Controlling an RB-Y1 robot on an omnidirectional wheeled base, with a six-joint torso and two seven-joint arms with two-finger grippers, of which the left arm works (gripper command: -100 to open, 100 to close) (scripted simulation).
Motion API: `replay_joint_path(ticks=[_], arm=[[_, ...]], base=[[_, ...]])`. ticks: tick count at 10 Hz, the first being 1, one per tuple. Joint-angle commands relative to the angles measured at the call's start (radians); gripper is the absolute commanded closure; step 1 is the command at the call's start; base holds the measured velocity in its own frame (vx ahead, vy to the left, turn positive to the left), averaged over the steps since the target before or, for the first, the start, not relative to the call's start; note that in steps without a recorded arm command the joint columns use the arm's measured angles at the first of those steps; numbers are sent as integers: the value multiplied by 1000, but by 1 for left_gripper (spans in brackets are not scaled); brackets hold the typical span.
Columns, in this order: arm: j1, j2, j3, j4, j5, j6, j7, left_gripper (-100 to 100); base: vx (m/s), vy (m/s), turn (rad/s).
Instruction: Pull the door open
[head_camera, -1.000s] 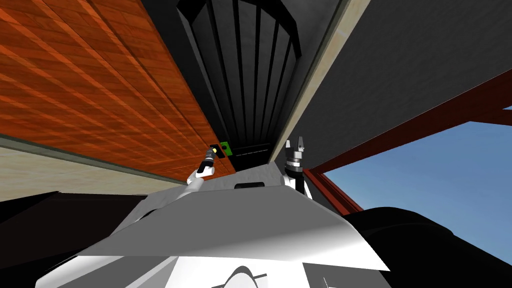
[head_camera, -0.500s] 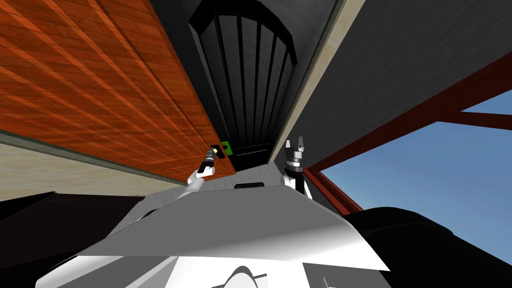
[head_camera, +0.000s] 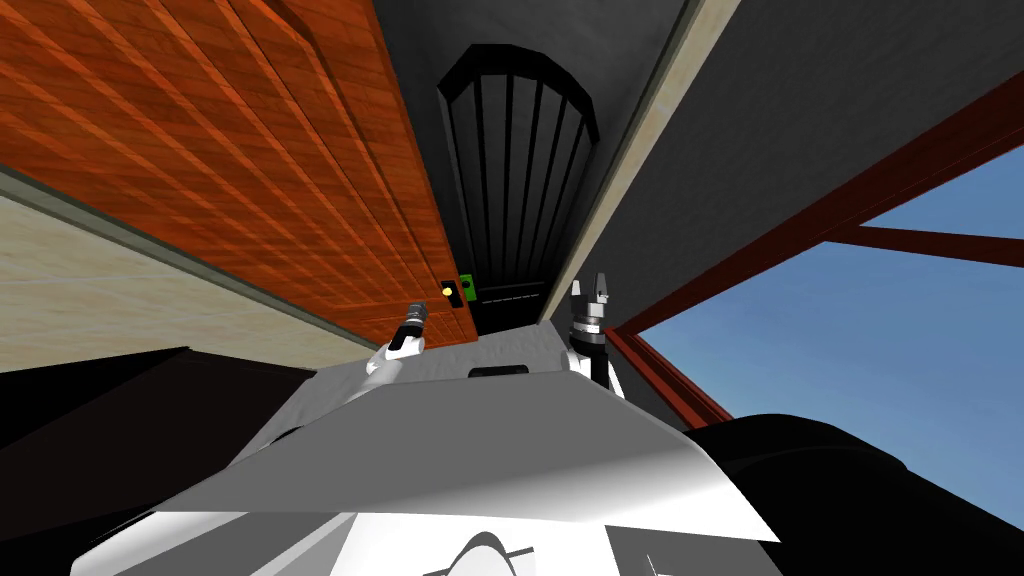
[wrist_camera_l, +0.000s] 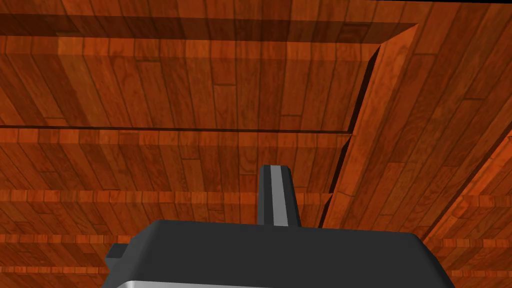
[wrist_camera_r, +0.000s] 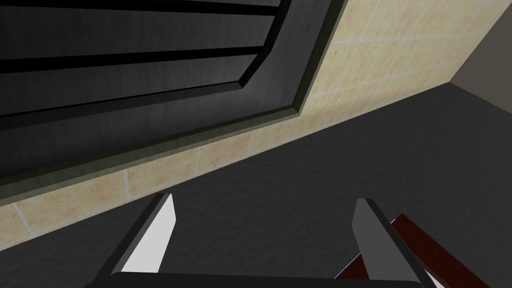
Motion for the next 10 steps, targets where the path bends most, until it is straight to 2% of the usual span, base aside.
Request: replay_joint_path(ticks=[1,4,6,7,10], arm=[[-5,-7,-19,-10,-2,-3,6,-100],[-11,-17,-52,-35,-6,-1,19,-100],[-16,-15,-51,-24,-5,-7,20,-100],[5,-1,-26,-11,-2,-7,15,-100],[19,10,-2,5,1,-11,9,-100]], base=[[-196,-57,-97],[-180,-130,-70],[-72,-54,-10],[4,78,222],[53,136,75]])
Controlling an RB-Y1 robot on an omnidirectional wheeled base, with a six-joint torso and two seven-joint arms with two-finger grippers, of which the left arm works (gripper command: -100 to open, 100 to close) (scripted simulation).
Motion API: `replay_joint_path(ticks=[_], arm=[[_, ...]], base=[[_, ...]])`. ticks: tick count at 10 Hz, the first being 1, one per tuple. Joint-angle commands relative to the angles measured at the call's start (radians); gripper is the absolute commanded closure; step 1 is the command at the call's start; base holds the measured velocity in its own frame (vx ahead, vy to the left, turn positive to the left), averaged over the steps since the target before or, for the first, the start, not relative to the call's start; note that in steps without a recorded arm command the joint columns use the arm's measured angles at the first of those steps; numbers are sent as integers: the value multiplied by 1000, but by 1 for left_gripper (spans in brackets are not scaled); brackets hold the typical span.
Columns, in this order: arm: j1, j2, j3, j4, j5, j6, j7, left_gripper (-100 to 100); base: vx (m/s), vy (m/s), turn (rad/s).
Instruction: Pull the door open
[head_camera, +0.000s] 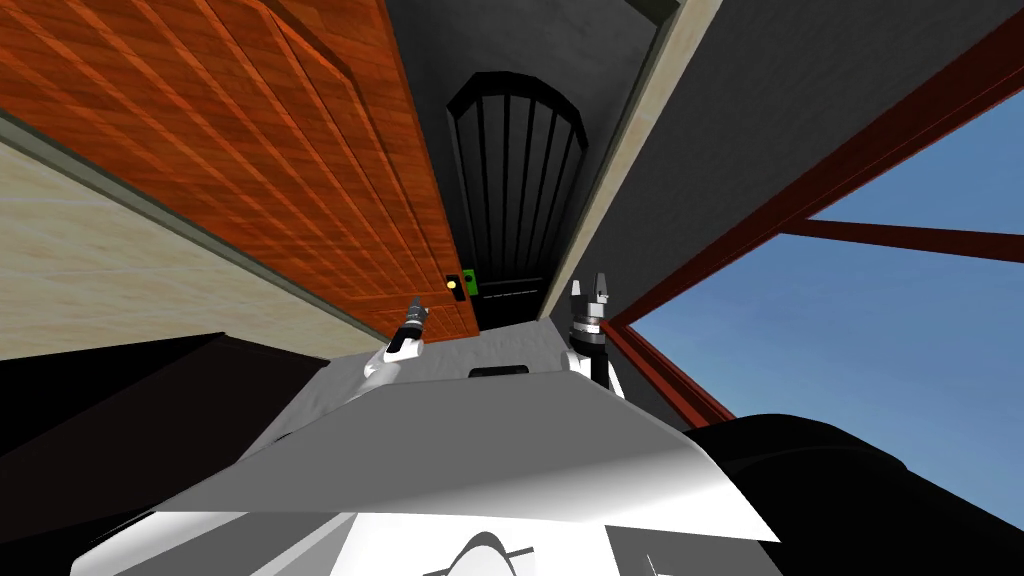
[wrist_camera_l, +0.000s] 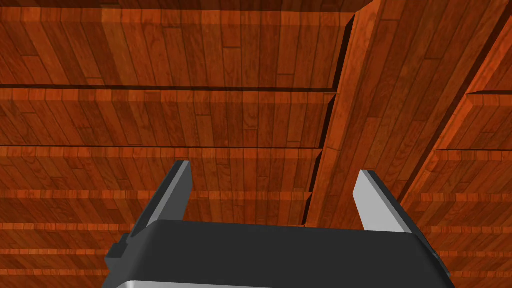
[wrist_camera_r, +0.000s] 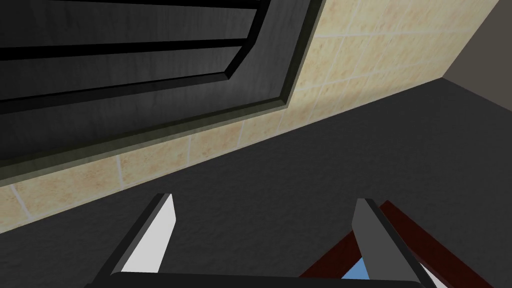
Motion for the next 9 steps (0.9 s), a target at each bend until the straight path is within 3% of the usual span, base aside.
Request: replay_joint_path(ticks=[1,4,6,7,8,9], arm=[[-4,4,9,17,1,-6,-3,-100],[-21,-7,1,14,-2,-10,-7,-100],[-43,-22,-15,6,-6,-13,-8,-100],[-31,-8,-13,6,-3,-14,1,-100],[-31,-8,-13,6,-3,-14,1,100],[-31,-8,-13,6,-3,-14,1,100]], base=[[121,101,35],[196,5,-76],[248,-141,-150],[103,-75,-16],[-9,8,19],[-31,32,-4]])
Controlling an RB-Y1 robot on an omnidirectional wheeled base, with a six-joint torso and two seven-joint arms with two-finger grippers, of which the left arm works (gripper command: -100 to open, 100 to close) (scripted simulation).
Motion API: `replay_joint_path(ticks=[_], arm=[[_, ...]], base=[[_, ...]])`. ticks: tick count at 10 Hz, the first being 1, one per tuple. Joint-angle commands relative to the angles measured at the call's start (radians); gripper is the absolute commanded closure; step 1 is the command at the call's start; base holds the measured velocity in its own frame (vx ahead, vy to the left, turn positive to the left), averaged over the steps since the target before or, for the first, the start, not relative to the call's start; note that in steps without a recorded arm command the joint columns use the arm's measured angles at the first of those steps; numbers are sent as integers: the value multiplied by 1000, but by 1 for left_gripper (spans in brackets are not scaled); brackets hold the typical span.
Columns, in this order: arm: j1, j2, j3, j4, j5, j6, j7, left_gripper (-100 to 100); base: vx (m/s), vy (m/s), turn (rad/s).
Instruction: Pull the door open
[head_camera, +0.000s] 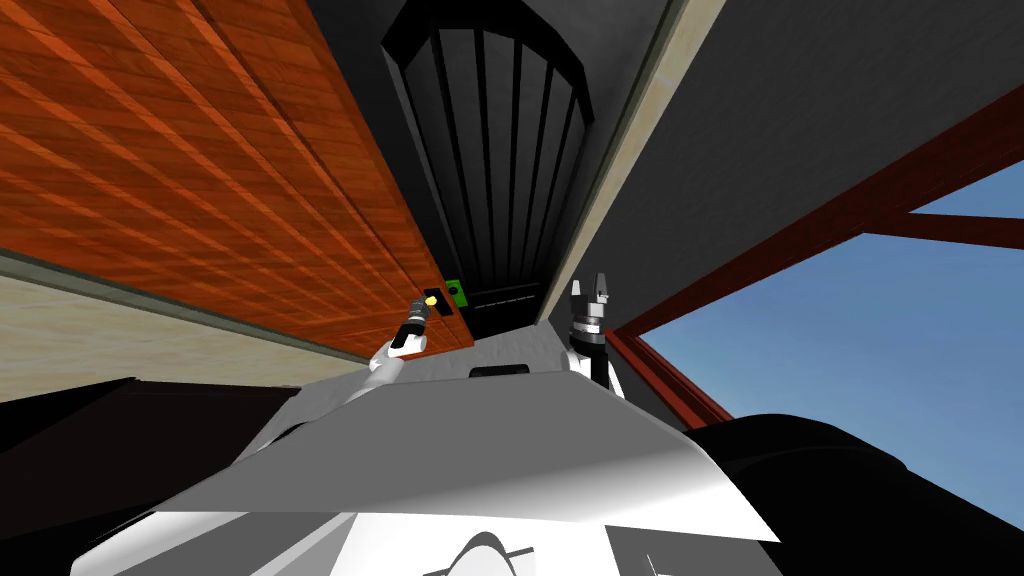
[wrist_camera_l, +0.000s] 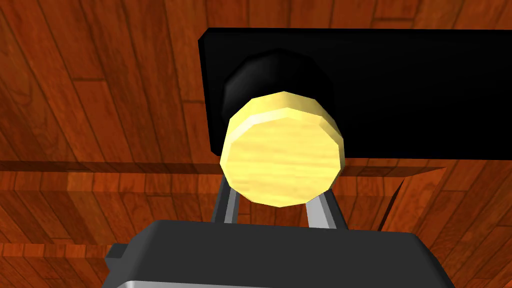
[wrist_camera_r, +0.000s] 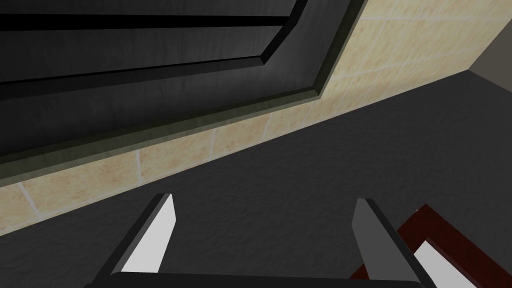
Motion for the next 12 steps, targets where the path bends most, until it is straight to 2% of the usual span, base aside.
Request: replay_joint_path(ticks=[1,4,5,8,12], arm=[[4,-2,-2,3,0,2,0,100],[4,-2,-2,3,0,2,0,100],[15,6,2,2,2,5,3,-100],[17,5,-11,-10,1,9,11,-100],[9,-5,-46,-37,-2,16,24,-100]], base=[[-35,28,-3],[-15,8,2],[-143,52,99],[-189,21,13],[-185,-111,-52]])
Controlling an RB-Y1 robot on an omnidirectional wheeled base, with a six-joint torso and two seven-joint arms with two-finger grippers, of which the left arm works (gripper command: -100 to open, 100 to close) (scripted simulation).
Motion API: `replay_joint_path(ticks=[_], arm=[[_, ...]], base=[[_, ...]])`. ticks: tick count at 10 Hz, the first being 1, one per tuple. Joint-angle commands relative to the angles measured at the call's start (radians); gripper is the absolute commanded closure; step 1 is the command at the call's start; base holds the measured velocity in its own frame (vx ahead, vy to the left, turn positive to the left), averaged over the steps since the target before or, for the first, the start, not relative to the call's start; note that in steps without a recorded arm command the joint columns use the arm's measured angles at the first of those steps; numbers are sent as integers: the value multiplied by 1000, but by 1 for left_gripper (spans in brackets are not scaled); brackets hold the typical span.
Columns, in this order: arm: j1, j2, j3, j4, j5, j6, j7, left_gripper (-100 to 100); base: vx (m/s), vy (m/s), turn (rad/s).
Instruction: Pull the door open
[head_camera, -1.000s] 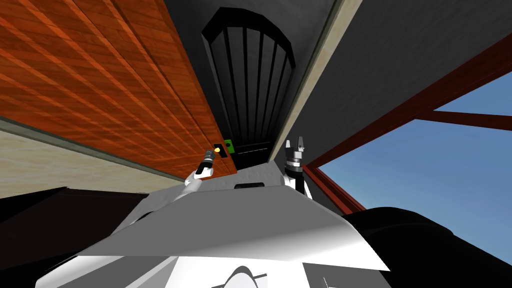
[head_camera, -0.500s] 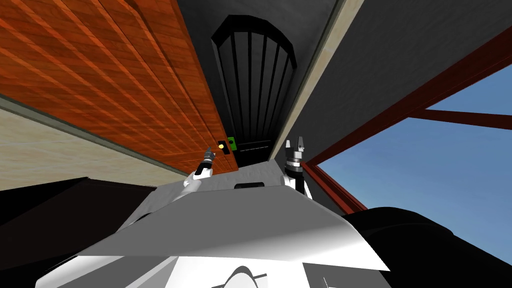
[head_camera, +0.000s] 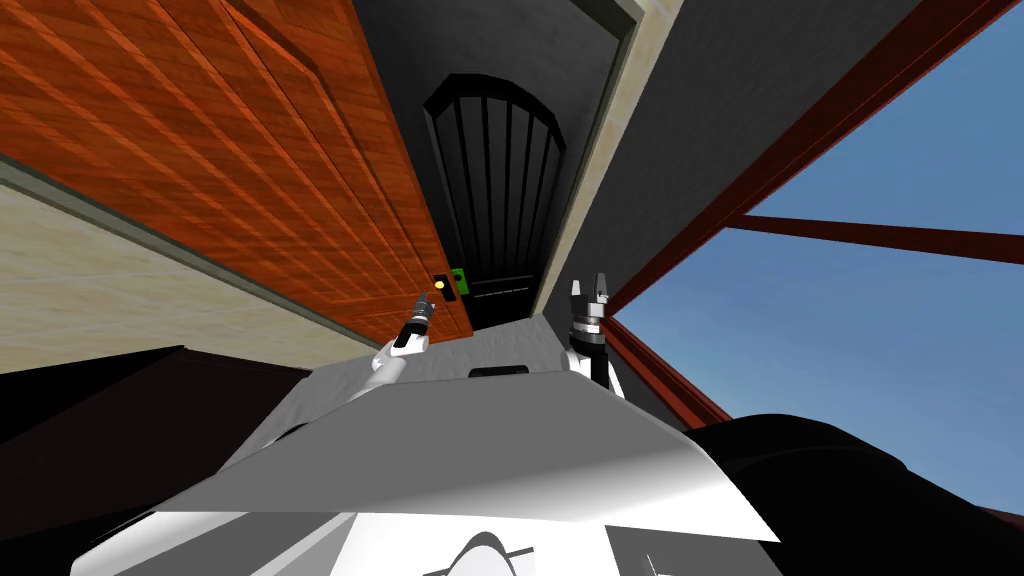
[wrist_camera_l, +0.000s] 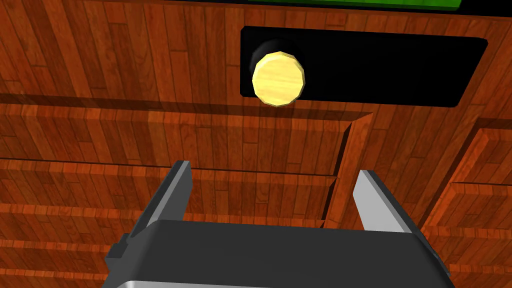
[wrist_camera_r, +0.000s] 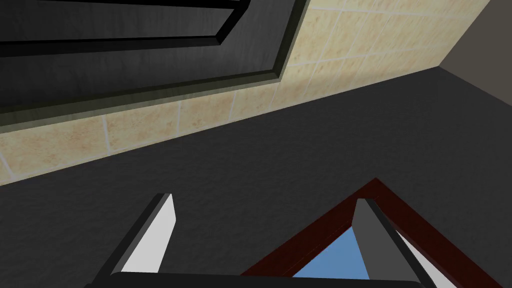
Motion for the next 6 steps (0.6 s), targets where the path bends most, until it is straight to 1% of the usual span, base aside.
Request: replay_joint_path(ticks=[1,2,3,4,6], arm=[[0,0,0,0,0,0,0,-100],[16,9,21,16,3,-3,-4,-100],[20,12,28,22,4,-5,-5,-100],[26,15,38,31,5,-8,-8,-100],[27,15,46,39,5,-13,-13,-100]], base=[[-68,-65,-12],[5,98,155],[56,163,159],[126,147,89],[157,129,9]])
